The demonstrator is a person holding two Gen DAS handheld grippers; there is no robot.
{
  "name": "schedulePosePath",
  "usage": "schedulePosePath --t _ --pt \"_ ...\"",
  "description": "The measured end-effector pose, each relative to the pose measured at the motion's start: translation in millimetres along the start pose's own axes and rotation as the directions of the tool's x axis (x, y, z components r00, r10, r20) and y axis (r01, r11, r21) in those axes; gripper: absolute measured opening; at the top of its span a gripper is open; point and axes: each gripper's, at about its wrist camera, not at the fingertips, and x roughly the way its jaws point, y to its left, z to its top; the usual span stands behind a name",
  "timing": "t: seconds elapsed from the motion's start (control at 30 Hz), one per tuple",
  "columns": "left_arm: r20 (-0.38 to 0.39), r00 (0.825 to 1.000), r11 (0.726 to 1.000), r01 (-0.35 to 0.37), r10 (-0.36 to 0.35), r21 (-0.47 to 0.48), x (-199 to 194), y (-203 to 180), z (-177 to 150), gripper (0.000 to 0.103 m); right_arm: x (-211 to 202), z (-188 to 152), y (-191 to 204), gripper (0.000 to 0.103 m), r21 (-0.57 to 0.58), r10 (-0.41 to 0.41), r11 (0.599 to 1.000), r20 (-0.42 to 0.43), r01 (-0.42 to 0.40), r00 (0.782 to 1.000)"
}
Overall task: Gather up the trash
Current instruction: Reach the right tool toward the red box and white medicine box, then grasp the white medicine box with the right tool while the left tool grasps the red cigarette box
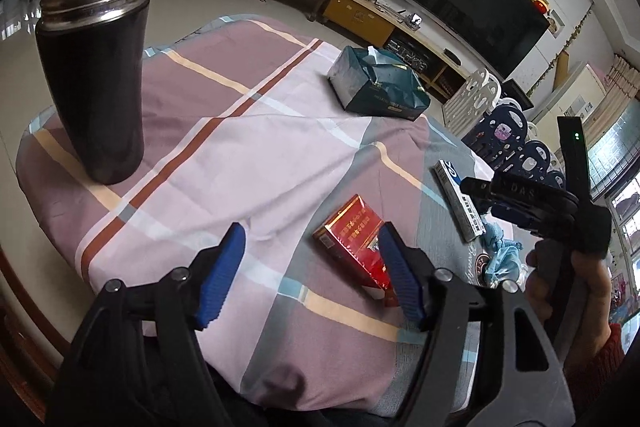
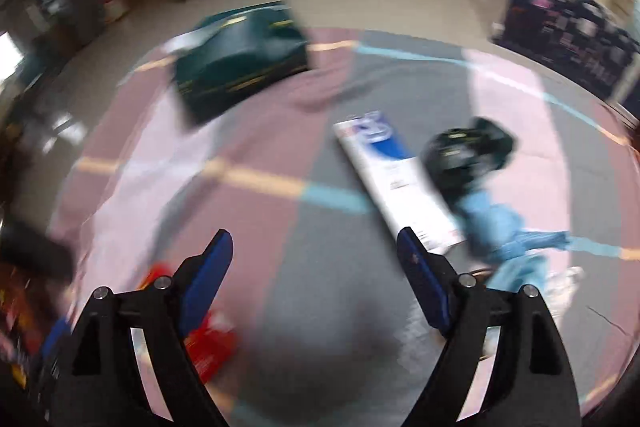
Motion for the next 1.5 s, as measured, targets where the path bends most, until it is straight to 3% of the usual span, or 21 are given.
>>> schedulePosePath --t 0.1,0.23,0.33,0.47,0.53,0.6,0.67,0.77,0.87,0.93,1.03,1.17,1.27,1.3,1.5 --pt "-0.017 1.000 1.000 0.000 0.001 0.002 4 0 0 0.070 20 12 -18 0.082 0.037 -0.076 0.996 -0.019 0.077 0.997" --pt "-0.035 0.999 1.000 -0.007 0.008 0.014 7 -1 -2 0.072 47 22 -13 0.082 -0.079 -0.223 0.972 -0.009 0.221 0.975" --pt "-0.049 0.999 0.999 -0.021 0.022 0.024 11 -2 -1 0.073 67 23 -14 0.082 -0.136 -0.268 0.956 -0.033 0.262 0.963" --pt "-0.061 0.998 0.999 -0.023 0.025 0.024 13 -1 -1 0.073 80 13 -22 0.079 -0.097 -0.205 0.976 -0.074 0.197 0.976" --pt "-0.068 0.997 1.000 -0.022 0.024 0.023 14 -1 -2 0.073 76 9 -23 0.060 -0.076 -0.163 0.984 -0.062 0.158 0.985" --pt "-0.070 0.997 0.999 -0.024 0.026 0.023 14 -1 -2 0.073 70 2 -17 0.046 -0.088 -0.176 0.981 -0.058 0.170 0.983" --pt "-0.070 0.997 0.999 -0.026 0.027 0.022 14 -1 -3 0.074 65 -7 -11 0.046 -0.110 -0.147 0.984 -0.063 0.139 0.987" --pt "-0.076 0.997 0.999 -0.025 0.027 0.019 14 0 -3 0.074 61 -16 0 0.046 -0.161 -0.167 0.975 -0.065 0.155 0.984" --pt "-0.077 0.997 0.999 -0.027 0.028 0.020 14 0 -3 0.074 60 -15 -5 0.049 -0.124 -0.150 0.982 -0.082 0.139 0.985" --pt "-0.079 0.996 0.999 -0.030 0.031 0.020 14 0 -3 0.075 62 -11 -10 0.066 -0.110 -0.168 0.981 -0.073 0.159 0.983" --pt "-0.087 0.996 0.999 -0.032 0.034 0.023 16 0 -4 0.075 67 -7 -18 0.082 -0.111 -0.204 0.974 -0.065 0.196 0.977" --pt "-0.093 0.995 0.999 -0.032 0.035 0.027 18 -1 -5 0.075 69 -6 -30 0.085 -0.042 -0.134 0.991 -0.090 0.130 0.987" --pt "-0.097 0.995 0.999 -0.033 0.035 0.022 18 0 -5 0.075 65 -7 -30 0.064 -0.041 -0.089 0.995 -0.071 0.086 0.993" --pt "-0.098 0.995 0.999 -0.034 0.036 0.020 19 1 -5 0.075 63 -8 -26 0.048 -0.057 -0.077 0.996 -0.067 0.073 0.995" --pt "-0.099 0.994 0.999 -0.042 0.044 0.013 20 3 -4 0.077 53 -26 -4 0.045 -0.098 -0.003 0.995 -0.090 -0.005 0.996"
